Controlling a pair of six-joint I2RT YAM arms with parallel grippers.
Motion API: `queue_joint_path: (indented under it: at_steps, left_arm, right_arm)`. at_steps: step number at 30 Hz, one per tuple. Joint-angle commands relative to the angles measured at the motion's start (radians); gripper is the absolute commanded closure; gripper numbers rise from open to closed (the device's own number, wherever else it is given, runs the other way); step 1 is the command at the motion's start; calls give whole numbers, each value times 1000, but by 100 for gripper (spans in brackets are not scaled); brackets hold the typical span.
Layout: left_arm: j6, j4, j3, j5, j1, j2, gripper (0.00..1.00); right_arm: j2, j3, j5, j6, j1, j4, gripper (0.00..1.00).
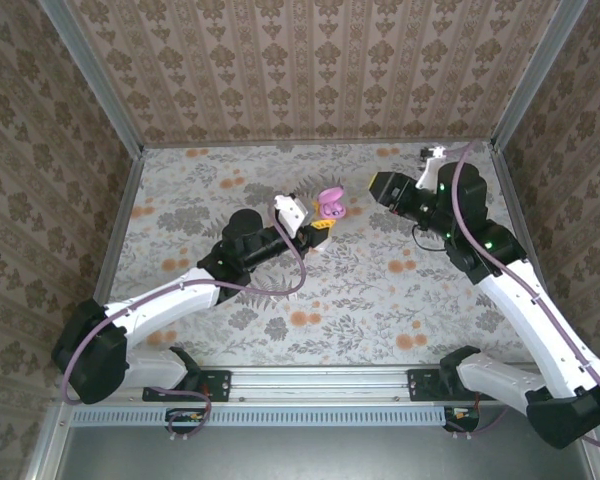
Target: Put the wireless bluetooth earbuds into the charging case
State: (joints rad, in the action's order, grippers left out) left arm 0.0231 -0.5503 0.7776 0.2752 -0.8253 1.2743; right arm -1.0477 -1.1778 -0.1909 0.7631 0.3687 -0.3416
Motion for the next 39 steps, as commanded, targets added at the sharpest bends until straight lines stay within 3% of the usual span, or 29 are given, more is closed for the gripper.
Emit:
queue_joint_path:
  at_steps: [1, 9, 25, 29, 34, 39]
  left_arm:
    - [8, -27, 11, 16, -7, -24, 70]
    - [41, 14, 46, 169, -7, -21, 70]
    - [46, 11, 40, 156, -5, -30, 70]
    - [43, 11, 44, 158, -7, -29, 70]
    - [44, 10, 49, 153, -7, -30, 70]
    - [36, 1, 48, 149, -6, -29, 70]
  right_arm:
    - [-20, 9, -142, 97, -41, 39, 52]
    - [-140, -100, -291, 108, -77, -56, 47]
    - [-193, -116, -390, 151, -80, -32, 45]
    - [-205, -113, -449, 202, -79, 48, 45]
    - [-240, -154, -436, 138, -78, -61, 45]
    - [-244, -124, -470, 125, -69, -52, 46]
